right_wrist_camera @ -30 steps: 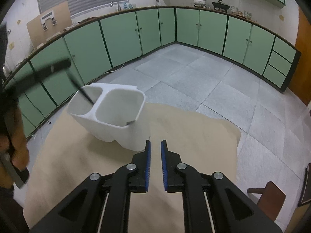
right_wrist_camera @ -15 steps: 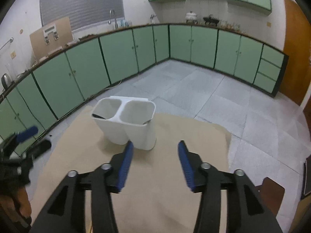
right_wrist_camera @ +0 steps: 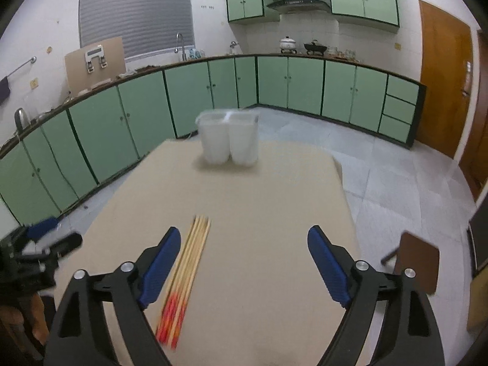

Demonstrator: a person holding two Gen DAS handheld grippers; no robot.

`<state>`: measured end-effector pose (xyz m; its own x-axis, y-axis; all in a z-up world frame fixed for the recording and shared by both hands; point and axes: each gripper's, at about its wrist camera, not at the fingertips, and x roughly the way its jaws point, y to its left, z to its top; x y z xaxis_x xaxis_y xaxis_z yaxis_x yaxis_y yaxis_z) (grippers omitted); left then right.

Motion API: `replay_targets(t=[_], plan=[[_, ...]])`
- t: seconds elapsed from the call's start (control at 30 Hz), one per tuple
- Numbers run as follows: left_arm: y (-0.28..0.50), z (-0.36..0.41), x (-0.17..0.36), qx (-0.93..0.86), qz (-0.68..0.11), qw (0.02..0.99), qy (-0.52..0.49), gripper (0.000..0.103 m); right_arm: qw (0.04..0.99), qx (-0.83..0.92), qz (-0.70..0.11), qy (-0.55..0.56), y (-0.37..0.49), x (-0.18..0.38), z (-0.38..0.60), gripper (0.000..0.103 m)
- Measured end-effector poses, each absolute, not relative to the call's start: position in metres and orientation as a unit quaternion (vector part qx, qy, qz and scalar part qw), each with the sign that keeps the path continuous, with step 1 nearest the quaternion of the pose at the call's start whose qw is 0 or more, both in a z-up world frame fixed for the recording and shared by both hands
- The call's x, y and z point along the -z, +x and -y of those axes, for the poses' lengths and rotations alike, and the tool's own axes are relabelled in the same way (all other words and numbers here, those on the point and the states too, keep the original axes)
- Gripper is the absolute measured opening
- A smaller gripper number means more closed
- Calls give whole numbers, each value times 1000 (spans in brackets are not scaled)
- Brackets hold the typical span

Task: Organize utensils
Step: 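Move both tools back over the chopstick bundle on the table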

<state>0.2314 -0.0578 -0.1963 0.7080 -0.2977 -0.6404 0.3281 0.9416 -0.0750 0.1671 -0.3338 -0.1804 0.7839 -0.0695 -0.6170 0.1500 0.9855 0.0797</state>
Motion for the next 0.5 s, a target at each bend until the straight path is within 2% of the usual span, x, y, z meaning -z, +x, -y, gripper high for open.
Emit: replay_targets(t=[0.2, 0.3, 0.5], plan=[[185, 44, 238, 185, -375, 908, 1, 94, 931, 46, -356, 73, 109, 238, 305, 79], [164, 47, 252, 186, -362, 912, 44, 94, 922, 22, -380, 70, 99, 264, 289, 70], [150, 41, 268, 189, -353, 914, 61, 94, 917, 0, -398, 40, 107, 291, 266, 70]])
